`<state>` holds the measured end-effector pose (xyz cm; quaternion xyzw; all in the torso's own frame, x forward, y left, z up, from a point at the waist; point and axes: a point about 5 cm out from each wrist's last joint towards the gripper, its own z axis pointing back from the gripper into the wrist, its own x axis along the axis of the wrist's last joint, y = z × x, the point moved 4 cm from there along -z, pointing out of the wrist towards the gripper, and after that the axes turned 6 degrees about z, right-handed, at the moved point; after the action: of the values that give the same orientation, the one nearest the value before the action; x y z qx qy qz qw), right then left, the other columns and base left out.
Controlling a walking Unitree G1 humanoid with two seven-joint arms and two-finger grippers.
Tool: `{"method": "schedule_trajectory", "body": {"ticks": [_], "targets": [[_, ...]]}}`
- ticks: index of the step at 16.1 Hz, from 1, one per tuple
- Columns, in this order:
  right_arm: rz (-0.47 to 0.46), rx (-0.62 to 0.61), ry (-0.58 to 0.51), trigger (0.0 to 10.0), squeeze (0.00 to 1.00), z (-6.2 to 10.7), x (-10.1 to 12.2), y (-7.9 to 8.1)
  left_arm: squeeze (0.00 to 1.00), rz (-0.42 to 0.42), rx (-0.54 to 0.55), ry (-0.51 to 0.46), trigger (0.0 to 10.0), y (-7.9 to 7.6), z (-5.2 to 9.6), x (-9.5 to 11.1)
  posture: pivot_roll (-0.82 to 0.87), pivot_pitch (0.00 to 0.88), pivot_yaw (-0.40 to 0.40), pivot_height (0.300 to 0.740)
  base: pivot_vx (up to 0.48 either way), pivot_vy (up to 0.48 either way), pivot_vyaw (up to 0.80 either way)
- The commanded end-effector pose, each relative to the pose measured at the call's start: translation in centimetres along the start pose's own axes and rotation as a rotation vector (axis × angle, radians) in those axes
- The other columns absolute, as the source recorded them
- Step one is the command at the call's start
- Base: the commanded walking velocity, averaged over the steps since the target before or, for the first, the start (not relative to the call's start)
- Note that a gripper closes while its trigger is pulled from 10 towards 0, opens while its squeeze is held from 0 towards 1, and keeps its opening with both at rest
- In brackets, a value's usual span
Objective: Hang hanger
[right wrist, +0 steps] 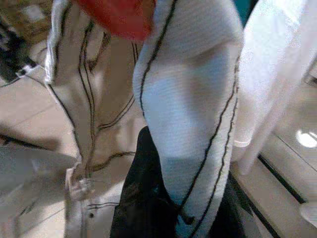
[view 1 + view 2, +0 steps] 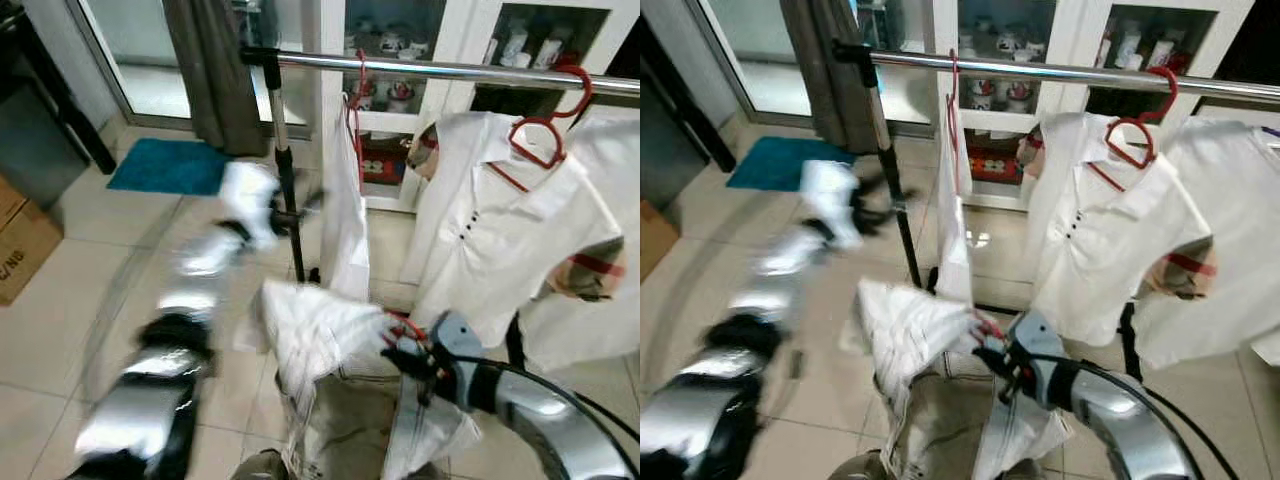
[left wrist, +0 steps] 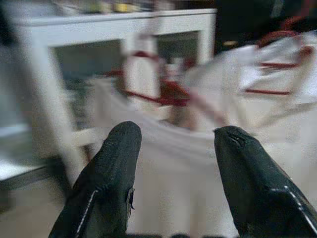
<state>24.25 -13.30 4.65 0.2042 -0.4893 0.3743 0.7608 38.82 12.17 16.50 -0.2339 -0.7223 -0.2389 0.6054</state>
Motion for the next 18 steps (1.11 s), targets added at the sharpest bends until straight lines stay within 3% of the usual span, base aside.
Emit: {"method": "schedule_trajectory", "body": {"ticks": [1, 3, 6, 8, 9, 11, 13, 15, 18], "targets": [[-0.016, -0.152, -0.075, 10.0, 0.00, 0.2, 1.7, -2.3, 0.00, -0.054, 0.024, 0.010, 10.0, 0.8, 1.9, 0.4, -0.07, 0.118, 0.071, 0.740, 0.000, 0.000, 0.00], [-0.084, -0.265, -0.137, 10.0, 0.00, 0.6, 2.7, -3.6, 0.00, -0.119, 0.044, 0.056, 10.0, 1.2, 4.7, 0.0, -0.07, 0.121, 0.070, 0.740, 0.000, 0.000, 0.00], [-0.126, -0.370, -0.224, 10.0, 0.00, 1.5, 4.0, -3.3, 0.00, -0.157, 0.050, 0.124, 10.0, -0.4, 8.7, -0.5, -0.07, 0.130, 0.073, 0.740, 0.000, 0.000, 0.00], [-0.109, -0.360, -0.252, 10.0, 0.00, 1.5, 4.7, -1.8, 0.00, -0.125, 0.077, 0.132, 10.0, -1.7, 9.9, -0.4, -0.07, 0.135, 0.077, 0.740, 0.000, 0.000, 0.00], [-0.046, -0.315, -0.235, 10.0, 0.00, 1.2, 4.9, -0.5, 0.00, -0.110, 0.097, 0.152, 10.0, -2.4, 10.5, -0.6, -0.07, 0.135, 0.077, 0.740, 0.000, 0.000, 0.00], [0.043, -0.205, -0.213, 10.0, 0.00, 0.1, 6.0, 1.3, 0.00, -0.098, 0.124, 0.191, 10.0, -3.1, 11.2, -1.0, -0.06, 0.141, 0.071, 0.740, 0.000, 0.000, 0.00], [0.030, -0.173, -0.213, 10.0, 0.00, -0.6, 7.4, 1.1, 0.00, -0.105, 0.129, 0.218, 10.0, -3.2, 11.4, -1.1, -0.06, 0.137, 0.071, 0.740, 0.000, 0.000, 0.00], [0.036, -0.186, -0.211, 10.0, 0.00, -1.0, 8.7, 0.3, 0.00, -0.106, 0.139, 0.228, 10.0, -3.2, 11.4, -0.9, -0.06, 0.133, 0.070, 0.740, 0.000, 0.000, 0.00], [0.000, -0.331, -0.209, 10.0, 0.00, -2.2, 10.8, -2.2, 0.00, -0.110, 0.152, 0.241, 10.0, -3.2, 11.3, -0.8, -0.05, 0.129, 0.062, 0.740, 0.000, 0.000, 0.00]]}}
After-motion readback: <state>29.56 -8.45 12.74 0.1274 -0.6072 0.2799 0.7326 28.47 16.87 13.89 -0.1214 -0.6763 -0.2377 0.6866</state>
